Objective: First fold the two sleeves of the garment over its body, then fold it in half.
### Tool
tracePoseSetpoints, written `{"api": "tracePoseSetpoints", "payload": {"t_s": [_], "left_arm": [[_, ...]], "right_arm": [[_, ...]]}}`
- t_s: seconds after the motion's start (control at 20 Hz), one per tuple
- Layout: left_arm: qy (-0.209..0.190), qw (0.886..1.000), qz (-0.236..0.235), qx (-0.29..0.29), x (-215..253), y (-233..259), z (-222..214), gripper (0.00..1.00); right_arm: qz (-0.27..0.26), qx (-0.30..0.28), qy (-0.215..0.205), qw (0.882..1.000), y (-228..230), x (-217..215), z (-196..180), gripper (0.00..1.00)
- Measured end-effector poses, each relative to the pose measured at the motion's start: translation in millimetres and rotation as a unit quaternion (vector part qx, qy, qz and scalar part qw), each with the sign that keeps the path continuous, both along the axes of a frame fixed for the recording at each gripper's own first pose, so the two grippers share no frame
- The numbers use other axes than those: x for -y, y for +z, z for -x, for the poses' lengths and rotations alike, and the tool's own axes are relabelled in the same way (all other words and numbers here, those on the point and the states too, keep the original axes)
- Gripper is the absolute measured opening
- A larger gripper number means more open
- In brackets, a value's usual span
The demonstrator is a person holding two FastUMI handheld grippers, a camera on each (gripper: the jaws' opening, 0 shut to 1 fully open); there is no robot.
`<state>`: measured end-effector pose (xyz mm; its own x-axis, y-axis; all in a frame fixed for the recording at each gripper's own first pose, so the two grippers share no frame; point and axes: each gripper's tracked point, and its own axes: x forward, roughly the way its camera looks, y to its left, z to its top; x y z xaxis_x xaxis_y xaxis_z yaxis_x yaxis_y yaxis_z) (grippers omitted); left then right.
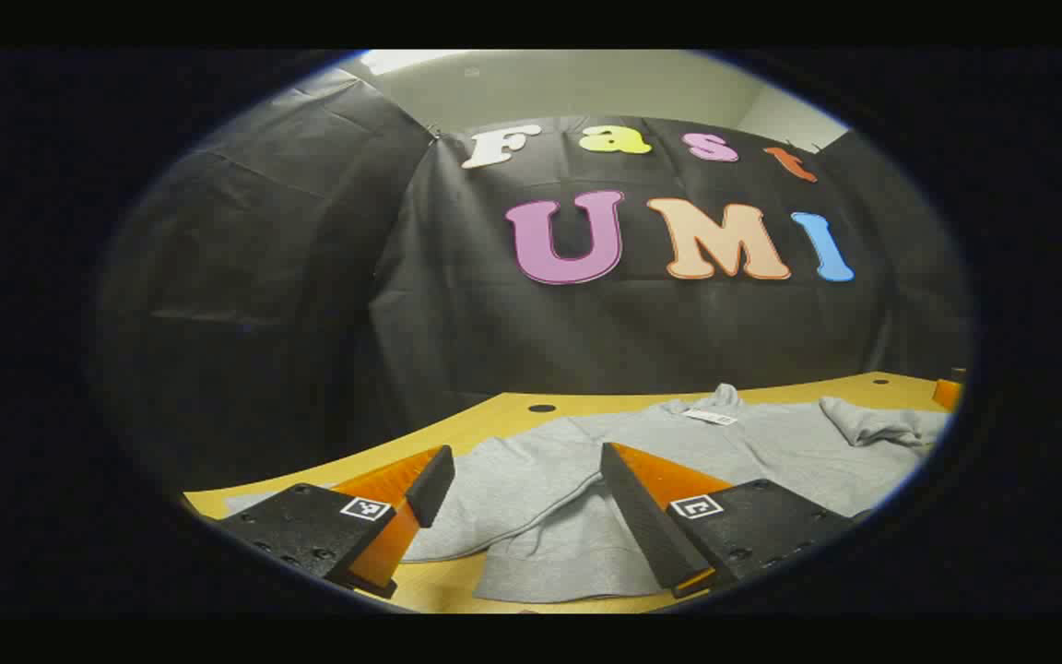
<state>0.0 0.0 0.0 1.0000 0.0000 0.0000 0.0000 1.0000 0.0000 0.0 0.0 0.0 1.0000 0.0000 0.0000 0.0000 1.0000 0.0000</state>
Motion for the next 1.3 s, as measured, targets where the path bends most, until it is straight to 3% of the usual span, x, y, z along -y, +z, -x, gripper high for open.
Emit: {"api": "tracePoseSetpoints", "payload": {"t_s": [1.3], "left_arm": [[0.000,1.000,0.000,0.000,-0.1,1.4,0.8,0.94]], "right_arm": [[0.001,0.002,-0.013,1.000,-1.3,3.1,-0.4,0.99]]}}
